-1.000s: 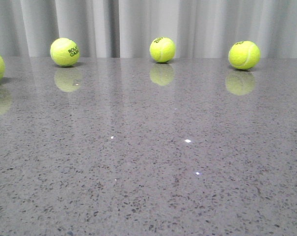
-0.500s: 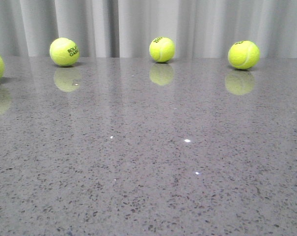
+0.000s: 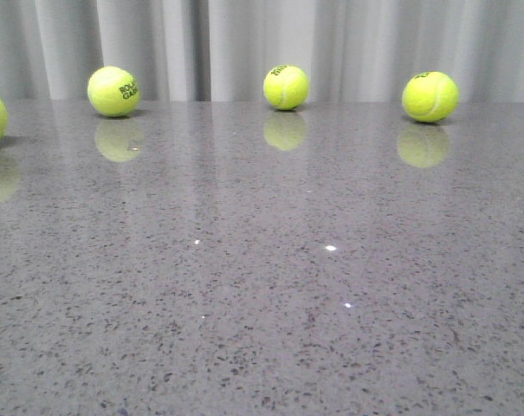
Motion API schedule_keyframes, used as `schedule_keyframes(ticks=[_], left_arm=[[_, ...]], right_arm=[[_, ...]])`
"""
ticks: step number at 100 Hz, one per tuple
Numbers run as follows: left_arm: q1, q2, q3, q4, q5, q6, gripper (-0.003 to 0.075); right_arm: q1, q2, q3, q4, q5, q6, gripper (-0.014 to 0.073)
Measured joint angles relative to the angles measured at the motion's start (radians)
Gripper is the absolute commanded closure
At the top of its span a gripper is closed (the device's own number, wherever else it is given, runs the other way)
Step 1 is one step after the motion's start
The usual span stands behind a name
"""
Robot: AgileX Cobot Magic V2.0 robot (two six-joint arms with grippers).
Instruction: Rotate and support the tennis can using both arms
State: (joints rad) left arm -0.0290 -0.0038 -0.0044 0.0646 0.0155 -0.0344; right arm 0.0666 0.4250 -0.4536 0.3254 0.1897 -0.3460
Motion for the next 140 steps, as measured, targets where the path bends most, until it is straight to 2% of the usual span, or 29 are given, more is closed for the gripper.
schedule_keyframes(ticks=[43, 81, 110, 140], left_arm=[[0.0, 0.0, 0.0, 0.0, 0.0, 0.0, 0.0741], [0.0, 0.0, 0.0, 0.0, 0.0, 0.0, 0.0741], [0.0, 0.0, 0.0, 0.0, 0.0, 0.0, 0.0741], [0.0, 0.0, 0.0, 0.0, 0.0, 0.0, 0.0741]], right_arm=[[0.0, -0.007, 0.032, -0.011, -0.015, 0.005, 0.0662], [0.002, -0.157, 0.212, -0.124, -0.211, 0.173, 0.0662], [0.002, -0.294, 0.351, -0.285, -0.238, 0.346, 0.0662], [0.002, -0.418, 0.473, -0.3, -0.294, 0.361, 0.0662]])
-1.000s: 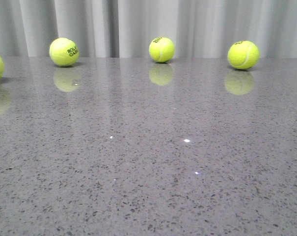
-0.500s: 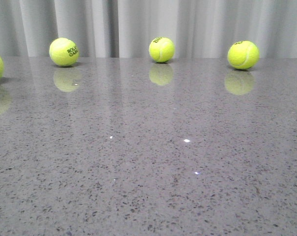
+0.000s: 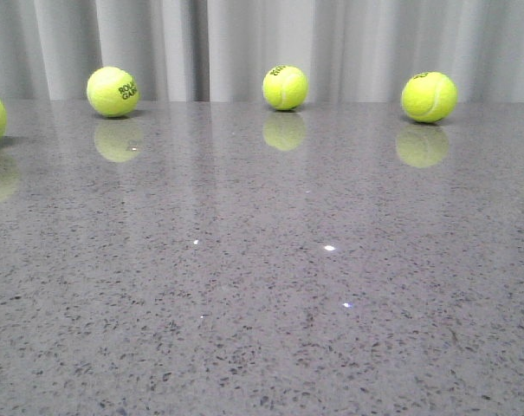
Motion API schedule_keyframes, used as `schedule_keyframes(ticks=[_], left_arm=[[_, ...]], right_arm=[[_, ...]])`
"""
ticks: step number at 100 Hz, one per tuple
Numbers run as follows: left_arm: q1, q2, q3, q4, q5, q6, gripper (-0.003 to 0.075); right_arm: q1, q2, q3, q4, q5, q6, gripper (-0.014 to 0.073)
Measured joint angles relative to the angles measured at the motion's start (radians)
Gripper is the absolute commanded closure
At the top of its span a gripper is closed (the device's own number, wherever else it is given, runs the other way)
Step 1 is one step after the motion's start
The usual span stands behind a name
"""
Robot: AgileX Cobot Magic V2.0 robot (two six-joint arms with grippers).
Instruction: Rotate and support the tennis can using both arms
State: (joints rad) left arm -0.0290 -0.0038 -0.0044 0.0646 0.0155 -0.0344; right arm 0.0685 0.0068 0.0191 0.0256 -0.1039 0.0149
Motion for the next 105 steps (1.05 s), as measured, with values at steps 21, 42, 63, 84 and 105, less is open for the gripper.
schedule_keyframes(ticks=[21, 42, 63, 84, 105], left_arm=[[0.0, 0.0, 0.0, 0.0, 0.0, 0.0, 0.0741], [0.0, 0.0, 0.0, 0.0, 0.0, 0.0, 0.0741], [0.0, 0.0, 0.0, 0.0, 0.0, 0.0, 0.0741], [0.0, 0.0, 0.0, 0.0, 0.0, 0.0, 0.0741], [0.0, 0.0, 0.0, 0.0, 0.0, 0.0, 0.0741]], right_arm=[[0.0, -0.016, 0.007, 0.0, 0.0, 0.002, 0.0662], [0.0, -0.016, 0.007, 0.0, 0.0, 0.002, 0.0662], [0.0, -0.016, 0.007, 0.0, 0.0, 0.002, 0.0662], [0.0, -0.016, 0.007, 0.0, 0.0, 0.002, 0.0662], [0.0, -0.016, 0.007, 0.0, 0.0, 0.003, 0.0662]])
